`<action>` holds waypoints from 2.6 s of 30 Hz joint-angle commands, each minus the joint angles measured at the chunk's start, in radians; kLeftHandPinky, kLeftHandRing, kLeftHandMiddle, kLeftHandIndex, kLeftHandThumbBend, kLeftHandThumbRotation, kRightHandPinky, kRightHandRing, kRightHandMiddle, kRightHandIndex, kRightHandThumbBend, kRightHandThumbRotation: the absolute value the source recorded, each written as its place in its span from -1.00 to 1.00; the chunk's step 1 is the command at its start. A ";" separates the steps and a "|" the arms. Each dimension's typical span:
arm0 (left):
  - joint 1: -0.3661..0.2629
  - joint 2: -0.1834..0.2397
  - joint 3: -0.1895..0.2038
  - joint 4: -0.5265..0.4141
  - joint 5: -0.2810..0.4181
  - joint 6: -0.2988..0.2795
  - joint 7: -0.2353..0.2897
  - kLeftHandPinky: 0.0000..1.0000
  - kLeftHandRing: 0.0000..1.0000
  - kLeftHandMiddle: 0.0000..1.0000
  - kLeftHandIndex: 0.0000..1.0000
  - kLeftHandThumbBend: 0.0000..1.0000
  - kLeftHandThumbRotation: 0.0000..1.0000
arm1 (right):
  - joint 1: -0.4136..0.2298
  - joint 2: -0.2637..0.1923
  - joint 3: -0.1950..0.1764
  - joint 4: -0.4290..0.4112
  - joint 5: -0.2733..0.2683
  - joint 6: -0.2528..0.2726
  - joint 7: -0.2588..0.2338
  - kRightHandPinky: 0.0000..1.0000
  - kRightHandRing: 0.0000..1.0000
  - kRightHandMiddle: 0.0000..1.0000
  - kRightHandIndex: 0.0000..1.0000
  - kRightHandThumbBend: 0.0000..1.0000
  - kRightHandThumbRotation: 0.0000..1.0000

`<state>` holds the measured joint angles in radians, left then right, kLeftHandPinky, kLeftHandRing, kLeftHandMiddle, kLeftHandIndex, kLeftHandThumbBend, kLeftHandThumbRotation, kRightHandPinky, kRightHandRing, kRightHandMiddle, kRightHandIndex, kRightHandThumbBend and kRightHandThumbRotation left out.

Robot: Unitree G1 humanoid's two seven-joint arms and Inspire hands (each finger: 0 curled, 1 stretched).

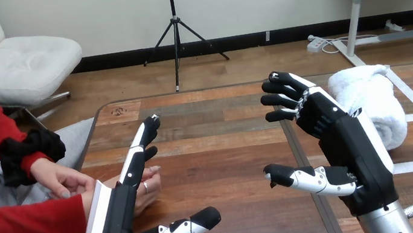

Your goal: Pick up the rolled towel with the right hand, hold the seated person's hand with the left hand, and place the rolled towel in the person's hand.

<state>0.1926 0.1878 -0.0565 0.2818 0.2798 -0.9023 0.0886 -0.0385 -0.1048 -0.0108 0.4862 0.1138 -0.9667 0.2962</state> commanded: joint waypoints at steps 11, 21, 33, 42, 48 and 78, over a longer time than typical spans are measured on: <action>-0.066 -0.008 0.005 -0.008 -0.031 0.001 -0.005 0.74 0.86 0.89 0.90 1.00 0.07 | -0.074 -0.011 -0.031 -0.083 -0.104 0.080 -0.103 0.39 0.59 0.67 0.66 0.96 -0.32; -0.069 -0.009 0.001 -0.002 -0.048 0.001 -0.022 0.74 0.87 0.90 0.90 1.00 0.05 | -0.116 -0.041 -0.061 -0.116 -0.219 0.182 -0.217 0.32 0.55 0.63 0.64 0.91 -0.33; -0.067 -0.015 0.004 -0.003 -0.029 0.003 -0.013 0.72 0.86 0.90 0.91 1.00 0.09 | -0.159 -0.084 -0.077 -0.194 -0.290 0.371 -0.283 0.18 0.51 0.60 0.62 0.95 -0.25; -0.062 -0.018 0.002 -0.003 -0.032 0.001 -0.015 0.71 0.86 0.89 0.90 1.00 0.10 | -0.202 -0.114 -0.083 -0.207 -0.305 0.450 -0.309 0.15 0.51 0.59 0.63 0.99 -0.25; -0.060 -0.018 0.003 0.003 -0.032 -0.005 -0.013 0.73 0.86 0.89 0.91 1.00 0.10 | -0.233 -0.132 -0.086 -0.198 -0.315 0.493 -0.324 0.17 0.52 0.60 0.64 1.00 -0.25; -0.049 -0.011 0.008 0.003 -0.041 -0.016 -0.018 0.74 0.86 0.89 0.90 1.00 0.11 | -0.395 -0.219 -0.073 -0.167 -0.440 0.768 -0.395 0.31 0.67 0.70 0.77 1.00 -0.15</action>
<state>0.1863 0.1769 -0.0579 0.2830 0.2440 -0.8962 0.0638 -0.3199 -0.2897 -0.0878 0.3274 -0.3154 -0.2320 -0.0871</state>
